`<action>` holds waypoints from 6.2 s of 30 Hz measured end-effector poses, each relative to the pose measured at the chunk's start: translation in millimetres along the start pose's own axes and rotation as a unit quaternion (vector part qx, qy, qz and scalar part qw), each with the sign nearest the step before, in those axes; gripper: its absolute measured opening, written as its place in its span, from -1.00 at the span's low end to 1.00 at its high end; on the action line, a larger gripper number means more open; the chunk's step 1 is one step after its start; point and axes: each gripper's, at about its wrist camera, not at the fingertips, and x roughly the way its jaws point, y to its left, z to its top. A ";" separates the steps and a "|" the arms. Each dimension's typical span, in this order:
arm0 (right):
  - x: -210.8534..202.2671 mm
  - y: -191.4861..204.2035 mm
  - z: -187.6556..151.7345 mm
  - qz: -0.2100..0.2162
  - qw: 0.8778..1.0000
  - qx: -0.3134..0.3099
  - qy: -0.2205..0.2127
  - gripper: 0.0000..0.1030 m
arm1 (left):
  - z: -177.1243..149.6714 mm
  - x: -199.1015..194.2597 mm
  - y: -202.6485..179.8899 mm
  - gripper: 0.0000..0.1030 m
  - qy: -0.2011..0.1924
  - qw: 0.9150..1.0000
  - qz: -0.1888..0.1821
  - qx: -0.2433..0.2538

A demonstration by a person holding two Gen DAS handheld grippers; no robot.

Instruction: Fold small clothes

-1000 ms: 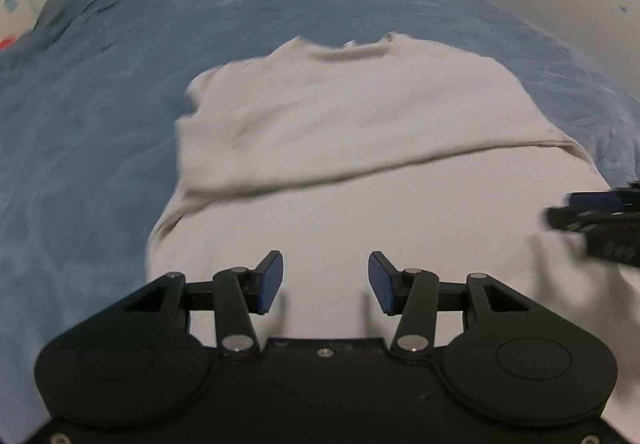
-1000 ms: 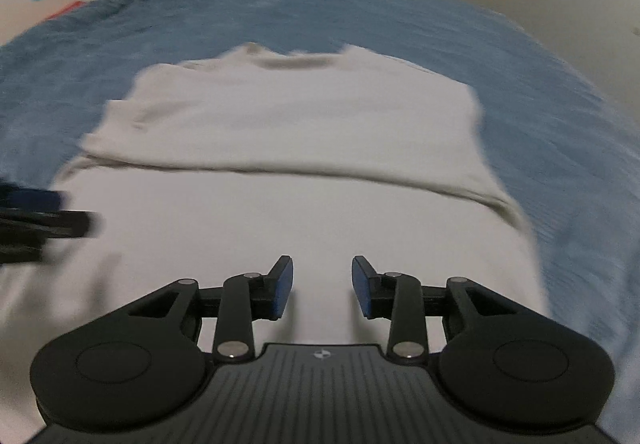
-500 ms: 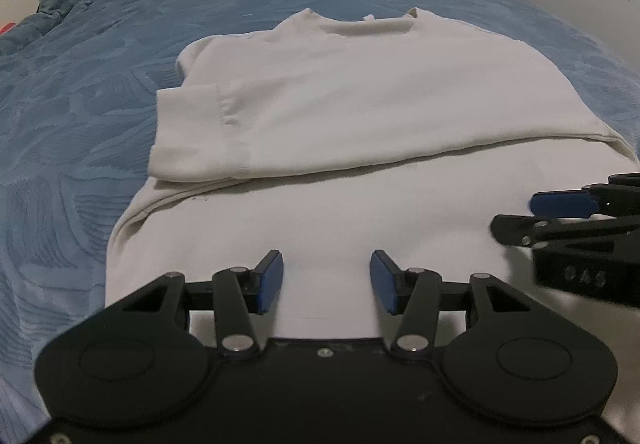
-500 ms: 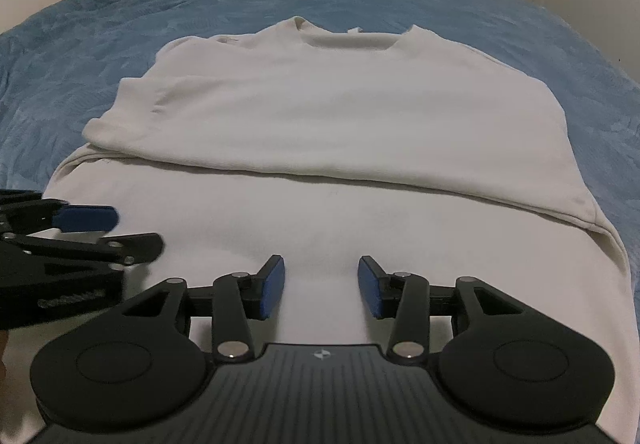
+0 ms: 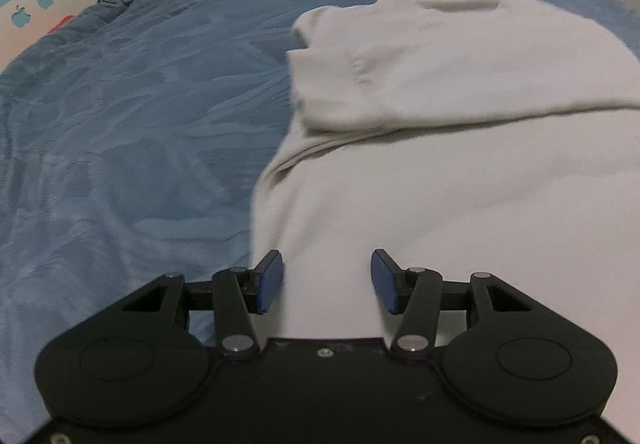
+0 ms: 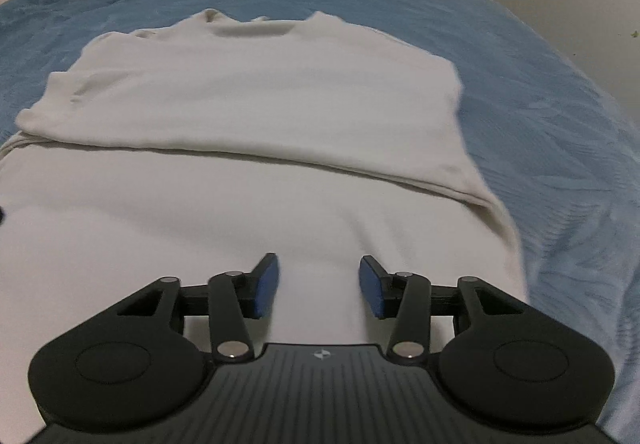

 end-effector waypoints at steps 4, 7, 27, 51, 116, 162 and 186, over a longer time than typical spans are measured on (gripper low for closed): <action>-6.3 -14.4 -7.6 -0.030 1.000 -0.002 0.001 0.10 | -7.5 -4.9 7.6 0.01 0.008 1.000 0.011 0.001; -11.6 -25.4 -12.7 -0.044 0.999 0.005 0.005 0.11 | -11.3 -10.3 8.8 0.01 0.018 0.999 0.026 0.005; 31.2 76.1 48.6 0.059 0.998 -0.010 -0.029 0.17 | 60.4 27.1 -63.6 -0.01 -0.051 0.997 -0.065 -0.010; 20.5 -20.2 30.1 -0.055 0.997 0.058 -0.005 0.16 | 30.2 25.2 -1.2 0.03 0.008 0.997 0.072 0.033; -158.7 -91.9 -145.9 0.072 0.982 0.147 0.093 -0.56 | -133.9 -114.4 55.5 -0.08 0.152 0.967 -0.145 -0.145; -32.0 -99.9 46.4 0.068 0.978 0.188 -0.060 -0.80 | 105.2 -16.1 92.6 -0.96 -0.051 0.984 -0.079 -0.154; -38.7 -112.1 1.5 0.072 0.989 -0.017 -0.128 0.53 | 56.7 17.3 65.1 -0.04 -0.086 0.985 -0.146 0.031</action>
